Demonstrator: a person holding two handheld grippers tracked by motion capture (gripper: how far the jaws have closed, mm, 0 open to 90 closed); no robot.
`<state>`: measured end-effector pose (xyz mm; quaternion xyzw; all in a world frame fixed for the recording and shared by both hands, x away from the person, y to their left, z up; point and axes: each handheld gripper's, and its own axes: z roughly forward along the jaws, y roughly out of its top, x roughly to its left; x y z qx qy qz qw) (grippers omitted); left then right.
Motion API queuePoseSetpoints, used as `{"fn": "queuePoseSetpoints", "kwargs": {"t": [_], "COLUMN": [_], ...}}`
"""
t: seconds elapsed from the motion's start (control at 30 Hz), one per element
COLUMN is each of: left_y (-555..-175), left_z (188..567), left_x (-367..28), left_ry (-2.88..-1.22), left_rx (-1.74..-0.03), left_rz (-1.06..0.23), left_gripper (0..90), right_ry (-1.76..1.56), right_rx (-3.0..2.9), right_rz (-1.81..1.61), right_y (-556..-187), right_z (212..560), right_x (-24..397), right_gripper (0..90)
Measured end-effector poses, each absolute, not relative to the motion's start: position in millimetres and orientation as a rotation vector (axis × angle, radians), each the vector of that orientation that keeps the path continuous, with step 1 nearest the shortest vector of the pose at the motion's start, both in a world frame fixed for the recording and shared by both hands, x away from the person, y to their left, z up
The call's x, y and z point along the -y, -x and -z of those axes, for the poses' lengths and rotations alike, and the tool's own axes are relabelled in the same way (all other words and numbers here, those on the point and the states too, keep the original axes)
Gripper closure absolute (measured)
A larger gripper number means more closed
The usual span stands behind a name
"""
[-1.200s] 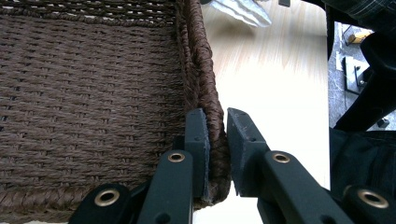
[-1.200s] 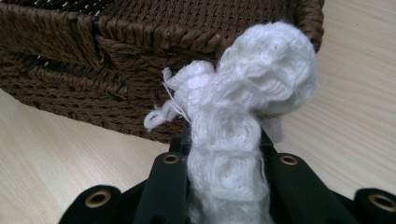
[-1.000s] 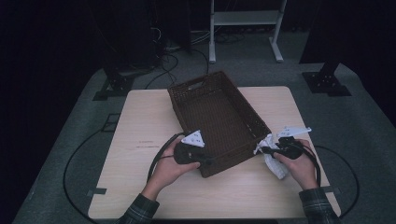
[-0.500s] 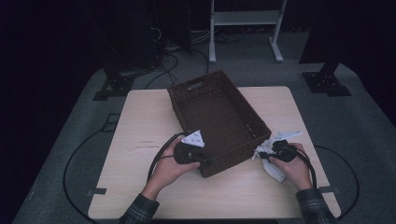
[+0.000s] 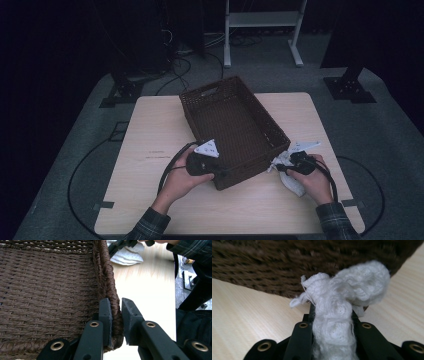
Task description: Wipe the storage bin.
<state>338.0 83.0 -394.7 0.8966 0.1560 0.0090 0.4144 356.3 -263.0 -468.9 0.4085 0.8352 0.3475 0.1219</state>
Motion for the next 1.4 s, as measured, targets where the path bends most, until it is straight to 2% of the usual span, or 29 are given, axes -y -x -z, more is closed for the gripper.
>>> {"fn": "queuePoseSetpoints", "kwargs": {"t": [0.73, 1.4], "left_y": [-337.9, -337.8], "left_z": [394.3, 394.4], "left_x": [-83.0, -82.2], "left_ry": [-2.258, -2.262], "left_rx": [-0.388, -0.385], "left_rz": [-0.028, -0.029], "left_gripper": [78.3, 78.3], "right_ry": [-1.036, -1.06], "right_rx": [-2.298, -2.353], "right_rz": [-1.177, -1.15], "right_y": [-333.6, -340.2], "right_z": [411.2, 429.3], "right_x": [261.1, 253.9], "right_gripper": [74.6, 74.6]}}
